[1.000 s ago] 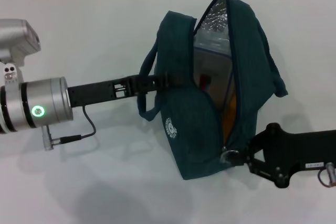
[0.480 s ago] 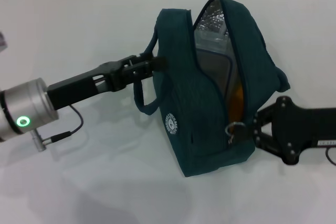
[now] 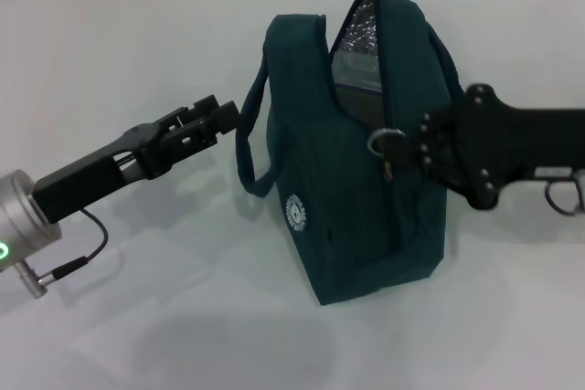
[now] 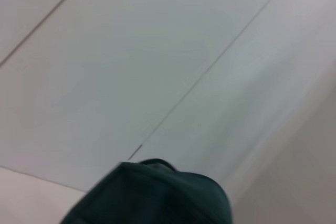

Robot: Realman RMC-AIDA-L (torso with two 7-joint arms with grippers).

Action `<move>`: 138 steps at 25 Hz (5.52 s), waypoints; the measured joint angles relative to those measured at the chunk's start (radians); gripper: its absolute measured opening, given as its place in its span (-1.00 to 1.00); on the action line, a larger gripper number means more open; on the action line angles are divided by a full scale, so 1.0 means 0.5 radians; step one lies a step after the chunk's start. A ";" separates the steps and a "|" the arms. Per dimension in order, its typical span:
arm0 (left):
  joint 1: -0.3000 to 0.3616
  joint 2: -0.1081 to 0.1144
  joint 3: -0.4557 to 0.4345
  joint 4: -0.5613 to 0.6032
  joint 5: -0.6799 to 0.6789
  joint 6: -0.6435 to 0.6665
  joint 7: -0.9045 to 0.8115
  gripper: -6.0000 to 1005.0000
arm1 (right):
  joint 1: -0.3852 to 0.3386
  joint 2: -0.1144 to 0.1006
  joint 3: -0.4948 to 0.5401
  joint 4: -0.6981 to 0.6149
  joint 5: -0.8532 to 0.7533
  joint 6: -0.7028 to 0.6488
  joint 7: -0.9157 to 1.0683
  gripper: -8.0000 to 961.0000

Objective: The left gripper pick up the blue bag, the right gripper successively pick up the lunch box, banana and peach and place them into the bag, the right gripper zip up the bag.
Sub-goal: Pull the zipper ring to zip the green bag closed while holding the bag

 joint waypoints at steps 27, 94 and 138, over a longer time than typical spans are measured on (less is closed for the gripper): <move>-0.001 -0.002 -0.108 0.048 0.322 0.050 0.001 0.74 | 0.334 0.024 -0.447 0.118 0.366 0.338 0.026 -0.98; -0.005 -0.010 0.175 -0.174 0.321 0.195 0.493 -0.87 | 0.258 0.003 -0.209 0.378 0.634 0.443 0.561 -0.97; 0.182 0.005 -0.038 -0.141 0.257 0.278 0.501 -0.88 | 0.187 0.014 -0.153 0.462 0.707 0.717 0.370 -0.97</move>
